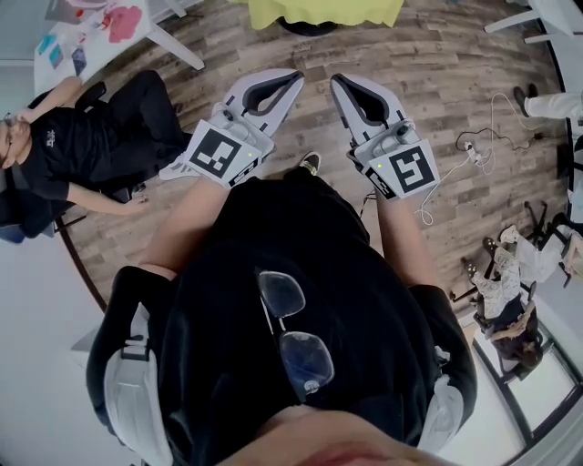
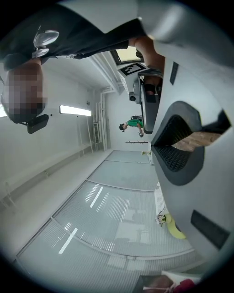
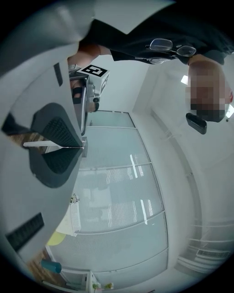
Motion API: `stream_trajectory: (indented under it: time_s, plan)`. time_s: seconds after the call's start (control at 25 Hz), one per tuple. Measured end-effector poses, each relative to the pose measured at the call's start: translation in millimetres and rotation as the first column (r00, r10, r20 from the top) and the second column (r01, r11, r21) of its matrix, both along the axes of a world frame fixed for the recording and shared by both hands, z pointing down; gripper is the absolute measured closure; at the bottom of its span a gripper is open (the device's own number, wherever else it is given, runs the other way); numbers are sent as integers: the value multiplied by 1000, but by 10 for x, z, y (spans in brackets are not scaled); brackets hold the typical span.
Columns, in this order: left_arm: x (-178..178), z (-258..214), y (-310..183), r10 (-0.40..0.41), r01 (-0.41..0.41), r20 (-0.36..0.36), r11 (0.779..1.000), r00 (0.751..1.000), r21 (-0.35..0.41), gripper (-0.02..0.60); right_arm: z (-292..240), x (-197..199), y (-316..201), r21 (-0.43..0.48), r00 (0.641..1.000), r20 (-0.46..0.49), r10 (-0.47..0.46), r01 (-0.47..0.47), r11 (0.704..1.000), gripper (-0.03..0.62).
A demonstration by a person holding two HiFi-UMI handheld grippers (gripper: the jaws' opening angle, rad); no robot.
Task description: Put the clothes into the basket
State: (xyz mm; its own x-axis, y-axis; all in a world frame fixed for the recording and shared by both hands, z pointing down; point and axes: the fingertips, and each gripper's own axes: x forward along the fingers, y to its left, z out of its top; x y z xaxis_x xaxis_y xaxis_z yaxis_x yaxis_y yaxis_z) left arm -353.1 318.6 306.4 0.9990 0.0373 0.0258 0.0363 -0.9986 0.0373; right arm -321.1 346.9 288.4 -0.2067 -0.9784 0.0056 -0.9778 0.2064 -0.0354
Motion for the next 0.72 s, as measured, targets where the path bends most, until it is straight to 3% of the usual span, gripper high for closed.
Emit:
stream_trajectory:
  time_s: [0.36,0.72]
  plan:
    - [525,-29,-8,-43,43,7,999,999,14,572,61,510,-4,-7,999,11,-46,46,999,569]
    - [862,50,-430,-54,54,7,998,999,22,572,90,859,-421,-9,998,-8,-56,55,998,569]
